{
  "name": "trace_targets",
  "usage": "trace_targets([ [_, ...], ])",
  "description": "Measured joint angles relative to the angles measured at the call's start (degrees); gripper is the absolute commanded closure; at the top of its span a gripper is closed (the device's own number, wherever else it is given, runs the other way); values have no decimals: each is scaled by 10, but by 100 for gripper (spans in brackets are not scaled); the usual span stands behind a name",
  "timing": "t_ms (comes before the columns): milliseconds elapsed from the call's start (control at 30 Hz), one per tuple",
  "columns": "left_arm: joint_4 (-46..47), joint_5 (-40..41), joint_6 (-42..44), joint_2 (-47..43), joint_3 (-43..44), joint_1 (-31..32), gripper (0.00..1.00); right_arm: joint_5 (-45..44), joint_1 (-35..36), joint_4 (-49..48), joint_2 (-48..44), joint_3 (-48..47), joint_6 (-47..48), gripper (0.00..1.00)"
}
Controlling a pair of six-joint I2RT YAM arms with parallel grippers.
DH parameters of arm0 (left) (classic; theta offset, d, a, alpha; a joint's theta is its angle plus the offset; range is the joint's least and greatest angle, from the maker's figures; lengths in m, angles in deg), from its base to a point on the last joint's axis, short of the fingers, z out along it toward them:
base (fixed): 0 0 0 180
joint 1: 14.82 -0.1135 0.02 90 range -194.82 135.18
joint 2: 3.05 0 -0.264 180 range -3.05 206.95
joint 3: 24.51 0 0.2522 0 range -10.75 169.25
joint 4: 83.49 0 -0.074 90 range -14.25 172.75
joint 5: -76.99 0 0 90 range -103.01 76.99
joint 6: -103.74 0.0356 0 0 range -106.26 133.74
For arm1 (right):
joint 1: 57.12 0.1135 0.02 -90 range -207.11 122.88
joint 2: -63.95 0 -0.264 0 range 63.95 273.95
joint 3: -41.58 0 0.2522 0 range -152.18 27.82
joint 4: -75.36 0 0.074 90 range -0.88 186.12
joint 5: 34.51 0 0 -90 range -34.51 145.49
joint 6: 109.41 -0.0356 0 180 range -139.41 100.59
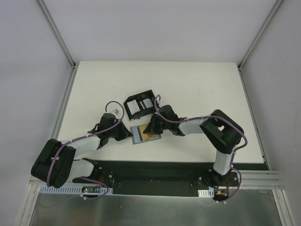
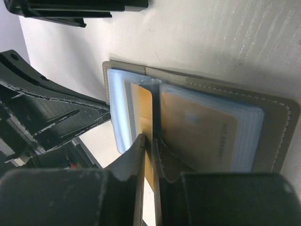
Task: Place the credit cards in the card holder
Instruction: Insert the credit card into the card holder.
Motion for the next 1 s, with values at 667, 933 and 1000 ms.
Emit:
trace_targets([
  [667,-4,-9,0,-10,0,0,100,-8,12,132,-26,-54,96,63],
  [933,-16,-9,0,-15,0,0,100,-8,41,197,-1,-116,104,64],
  [1000,-20,-9,0,-18,0,0,100,-8,43,207,0,-123,106,64],
])
